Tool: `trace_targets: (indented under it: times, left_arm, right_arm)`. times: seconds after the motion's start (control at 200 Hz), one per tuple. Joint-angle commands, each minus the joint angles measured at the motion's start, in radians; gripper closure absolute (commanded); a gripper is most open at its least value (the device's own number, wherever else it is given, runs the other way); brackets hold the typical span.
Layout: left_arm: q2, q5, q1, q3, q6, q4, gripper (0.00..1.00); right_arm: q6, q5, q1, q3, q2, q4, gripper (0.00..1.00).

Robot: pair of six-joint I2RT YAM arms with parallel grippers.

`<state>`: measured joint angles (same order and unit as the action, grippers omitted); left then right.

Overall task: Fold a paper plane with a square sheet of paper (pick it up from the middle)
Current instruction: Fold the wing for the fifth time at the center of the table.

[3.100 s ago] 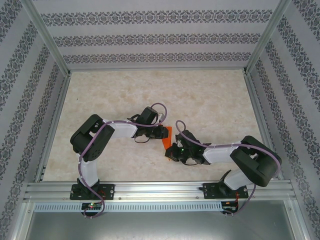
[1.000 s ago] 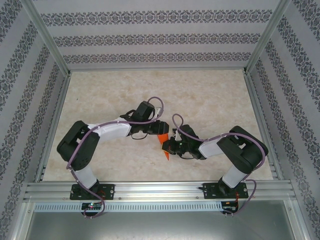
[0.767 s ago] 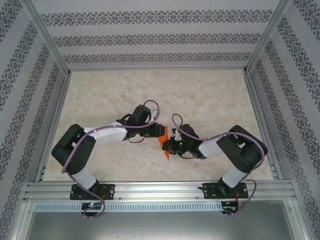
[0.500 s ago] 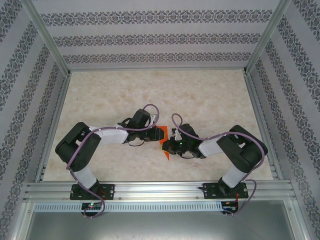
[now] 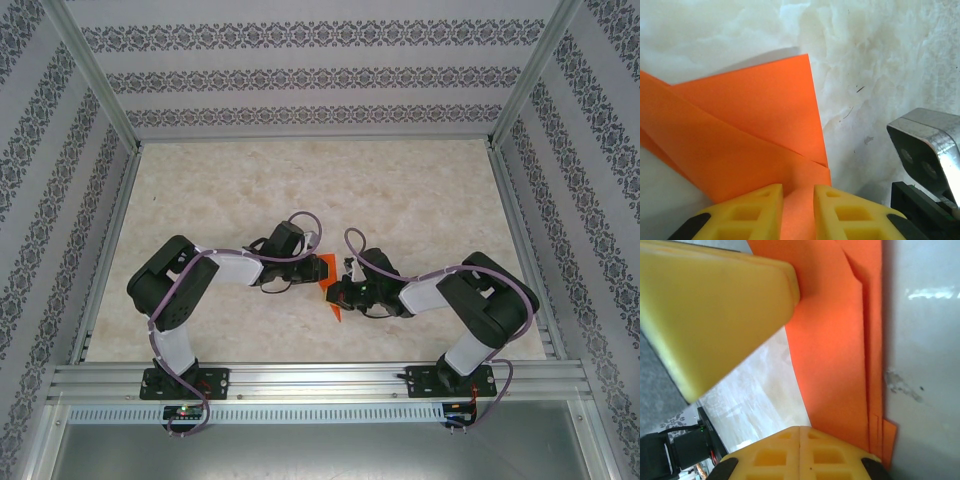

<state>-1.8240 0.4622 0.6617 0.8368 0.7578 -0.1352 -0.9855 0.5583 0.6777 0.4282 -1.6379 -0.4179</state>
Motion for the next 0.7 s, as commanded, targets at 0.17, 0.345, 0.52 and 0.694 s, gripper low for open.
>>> trace_targets:
  times: [0.17, 0.345, 0.52, 0.694]
  left_arm:
    - [-0.036, -0.056, -0.06, 0.062, -0.05, 0.029, 0.74]
    - [-0.084, -0.059, -0.076, 0.117, -0.082, 0.08, 0.74]
    - [-0.09, -0.067, -0.108, 0.161, -0.113, 0.139, 0.74]
    - [-0.097, -0.056, -0.153, 0.211, -0.15, 0.196, 0.73]
  right_arm:
    - [0.076, -0.027, -0.013, -0.061, -0.024, 0.264, 1.0]
    - [0.103, -0.009, -0.014, -0.055, -0.014, 0.288, 1.0]
    - [0.112, -0.003, -0.018, -0.06, -0.004, 0.295, 1.0]
    - [0.124, 0.002, -0.027, -0.065, 0.0, 0.297, 1.0]
